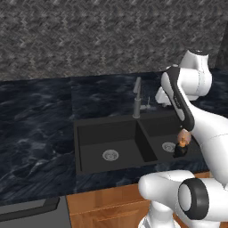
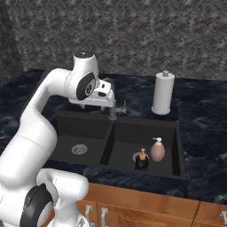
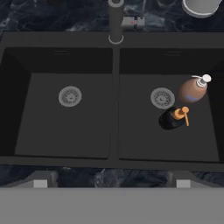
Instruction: Pick up the soap dispenser and soap dispenser from the sink, and place them back in the cabinet, and close the cabinet doors.
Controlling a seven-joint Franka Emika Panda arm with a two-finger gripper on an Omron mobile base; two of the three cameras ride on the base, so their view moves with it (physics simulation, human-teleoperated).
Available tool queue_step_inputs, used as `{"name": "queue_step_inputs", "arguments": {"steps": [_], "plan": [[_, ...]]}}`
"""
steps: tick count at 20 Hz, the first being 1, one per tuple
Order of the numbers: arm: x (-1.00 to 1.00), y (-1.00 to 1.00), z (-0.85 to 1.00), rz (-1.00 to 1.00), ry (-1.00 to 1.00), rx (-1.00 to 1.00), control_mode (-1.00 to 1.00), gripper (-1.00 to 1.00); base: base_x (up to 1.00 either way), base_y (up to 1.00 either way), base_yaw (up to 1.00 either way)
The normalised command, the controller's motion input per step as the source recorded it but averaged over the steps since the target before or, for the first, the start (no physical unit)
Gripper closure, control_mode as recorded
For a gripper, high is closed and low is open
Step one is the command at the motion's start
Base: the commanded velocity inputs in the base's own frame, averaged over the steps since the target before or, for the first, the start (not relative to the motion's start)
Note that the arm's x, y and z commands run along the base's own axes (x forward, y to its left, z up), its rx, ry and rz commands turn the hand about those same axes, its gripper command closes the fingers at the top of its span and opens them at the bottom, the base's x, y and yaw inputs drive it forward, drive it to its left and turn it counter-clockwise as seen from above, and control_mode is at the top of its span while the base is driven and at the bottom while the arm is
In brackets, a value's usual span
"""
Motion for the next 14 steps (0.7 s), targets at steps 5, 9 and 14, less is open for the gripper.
{"name": "queue_step_inputs", "arguments": {"steps": [5,9,14], "plan": [[0.02,-0.43,-0.13,0.0,0.0,0.0,-1.0,-1.0,0.0,0.0,0.0],[0.05,-0.38,-0.21,0.0,0.0,0.0,-1.0,-1.0,0.0,0.0,0.0],[0.05,-0.29,-0.25,0.0,0.0,-0.01,-1.0,-1.0,0.0,0.0,0.0]]}}
